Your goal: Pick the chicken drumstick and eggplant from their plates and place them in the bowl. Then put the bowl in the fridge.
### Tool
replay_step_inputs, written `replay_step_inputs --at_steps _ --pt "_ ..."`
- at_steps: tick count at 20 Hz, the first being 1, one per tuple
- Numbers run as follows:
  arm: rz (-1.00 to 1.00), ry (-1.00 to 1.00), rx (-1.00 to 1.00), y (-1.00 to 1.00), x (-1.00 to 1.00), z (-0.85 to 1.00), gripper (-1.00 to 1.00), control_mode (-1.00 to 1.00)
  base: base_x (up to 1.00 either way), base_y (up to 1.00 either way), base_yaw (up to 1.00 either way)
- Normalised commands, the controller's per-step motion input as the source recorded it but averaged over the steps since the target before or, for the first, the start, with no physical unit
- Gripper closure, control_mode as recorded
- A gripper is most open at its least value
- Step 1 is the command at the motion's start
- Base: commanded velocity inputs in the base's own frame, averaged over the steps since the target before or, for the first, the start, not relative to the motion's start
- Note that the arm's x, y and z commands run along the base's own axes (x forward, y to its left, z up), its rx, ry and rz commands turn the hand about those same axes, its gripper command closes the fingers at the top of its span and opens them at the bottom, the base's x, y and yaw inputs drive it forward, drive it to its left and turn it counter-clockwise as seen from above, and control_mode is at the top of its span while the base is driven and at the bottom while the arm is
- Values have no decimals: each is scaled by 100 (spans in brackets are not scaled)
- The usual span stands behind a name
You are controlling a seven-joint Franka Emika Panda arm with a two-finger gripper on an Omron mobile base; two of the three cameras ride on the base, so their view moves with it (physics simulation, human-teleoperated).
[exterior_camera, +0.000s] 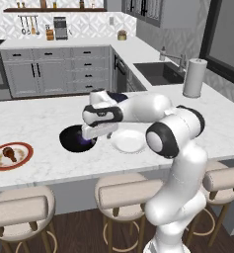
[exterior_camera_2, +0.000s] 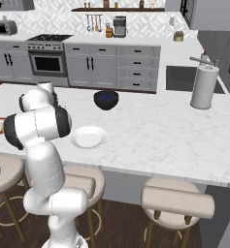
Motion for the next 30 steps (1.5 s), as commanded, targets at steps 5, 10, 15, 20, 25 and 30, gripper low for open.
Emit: replay_step_inputs --at_steps 5,10,15,20,25,30 --pt "-10 6 0 -99 -70 29 -100 -100 0 0 0" --pt "-5 10 1 -90 -58 55 -100 -100 0 0 0" --pt "0 9 0 -72 -60 51 -100 -100 0 0 0" --pt "0 3 3 -47 -44 58 -100 -100 0 0 0" --pt "0 -3 0 -9 -50 19 -100 -100 0 0 0" --pt "-1 -55 3 0 -91 -15 -100 -100 0 0 0"
